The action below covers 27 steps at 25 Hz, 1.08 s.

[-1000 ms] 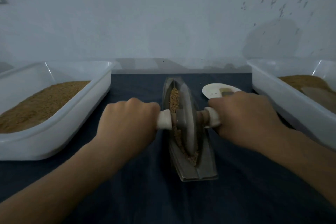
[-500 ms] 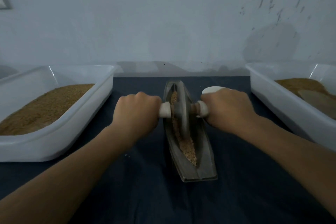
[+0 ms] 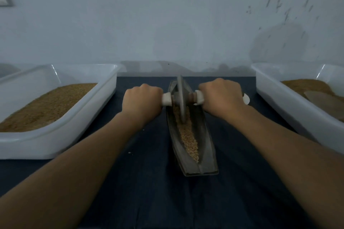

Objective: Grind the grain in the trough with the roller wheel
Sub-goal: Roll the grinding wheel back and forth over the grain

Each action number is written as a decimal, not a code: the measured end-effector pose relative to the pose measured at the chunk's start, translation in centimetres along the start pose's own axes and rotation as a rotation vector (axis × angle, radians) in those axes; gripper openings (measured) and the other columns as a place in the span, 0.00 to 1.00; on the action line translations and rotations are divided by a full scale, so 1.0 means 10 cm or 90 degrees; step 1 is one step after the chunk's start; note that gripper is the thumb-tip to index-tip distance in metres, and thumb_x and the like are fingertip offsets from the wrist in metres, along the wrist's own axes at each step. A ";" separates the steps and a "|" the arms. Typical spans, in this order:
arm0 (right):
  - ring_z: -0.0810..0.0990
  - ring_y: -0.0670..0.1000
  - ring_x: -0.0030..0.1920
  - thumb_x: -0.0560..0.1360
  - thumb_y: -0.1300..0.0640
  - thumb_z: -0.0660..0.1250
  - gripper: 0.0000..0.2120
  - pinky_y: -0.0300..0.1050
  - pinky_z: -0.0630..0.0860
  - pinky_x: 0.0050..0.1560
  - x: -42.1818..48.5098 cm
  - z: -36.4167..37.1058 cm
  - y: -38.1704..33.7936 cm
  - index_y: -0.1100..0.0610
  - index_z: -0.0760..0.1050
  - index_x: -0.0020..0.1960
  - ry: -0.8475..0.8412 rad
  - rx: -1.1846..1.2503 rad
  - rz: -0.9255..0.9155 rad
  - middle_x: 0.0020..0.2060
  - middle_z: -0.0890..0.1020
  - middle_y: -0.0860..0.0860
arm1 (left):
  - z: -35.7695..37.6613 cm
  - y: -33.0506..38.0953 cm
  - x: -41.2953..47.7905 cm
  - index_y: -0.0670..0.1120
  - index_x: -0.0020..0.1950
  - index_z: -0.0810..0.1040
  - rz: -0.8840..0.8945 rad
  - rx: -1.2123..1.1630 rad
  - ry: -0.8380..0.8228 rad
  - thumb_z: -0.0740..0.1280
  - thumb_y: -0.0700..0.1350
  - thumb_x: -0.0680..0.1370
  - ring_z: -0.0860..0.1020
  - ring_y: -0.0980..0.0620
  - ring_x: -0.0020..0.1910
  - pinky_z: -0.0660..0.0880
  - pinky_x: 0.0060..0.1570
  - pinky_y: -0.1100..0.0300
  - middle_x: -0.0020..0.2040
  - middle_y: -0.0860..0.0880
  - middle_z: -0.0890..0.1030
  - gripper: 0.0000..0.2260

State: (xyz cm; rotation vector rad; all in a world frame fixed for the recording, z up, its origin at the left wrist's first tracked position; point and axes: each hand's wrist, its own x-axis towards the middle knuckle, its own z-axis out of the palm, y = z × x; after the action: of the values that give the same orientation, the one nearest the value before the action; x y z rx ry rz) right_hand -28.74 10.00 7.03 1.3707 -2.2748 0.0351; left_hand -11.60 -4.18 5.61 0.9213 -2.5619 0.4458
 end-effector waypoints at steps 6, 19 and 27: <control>0.48 0.38 0.29 0.62 0.44 0.68 0.17 0.33 0.45 0.31 -0.72 -0.04 0.17 0.44 0.59 0.31 0.187 -0.035 -0.093 0.24 0.64 0.42 | -0.14 -0.06 -0.57 0.56 0.34 0.58 0.139 0.022 0.184 0.72 0.50 0.62 0.46 0.57 0.24 0.47 0.28 0.67 0.28 0.57 0.51 0.20; 0.67 0.49 0.27 0.66 0.50 0.66 0.17 0.40 0.55 0.27 -0.54 0.03 0.11 0.47 0.57 0.31 0.106 -0.002 -0.070 0.31 0.71 0.45 | 0.00 -0.05 -0.52 0.55 0.34 0.60 0.108 0.007 0.184 0.73 0.50 0.65 0.50 0.55 0.23 0.48 0.27 0.65 0.27 0.57 0.54 0.19; 0.81 0.57 0.46 0.77 0.48 0.67 0.05 0.47 0.70 0.39 0.17 0.08 -0.01 0.48 0.73 0.45 0.014 0.025 0.005 0.44 0.81 0.50 | 0.04 0.03 0.21 0.50 0.46 0.76 -0.005 0.002 -0.002 0.68 0.52 0.76 0.75 0.45 0.37 0.67 0.36 0.54 0.38 0.49 0.75 0.06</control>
State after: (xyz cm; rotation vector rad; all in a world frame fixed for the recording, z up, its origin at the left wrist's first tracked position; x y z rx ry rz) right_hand -29.61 8.27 6.99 1.3747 -2.2730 0.0963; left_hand -13.37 -5.22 6.13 0.9325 -2.5607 0.4460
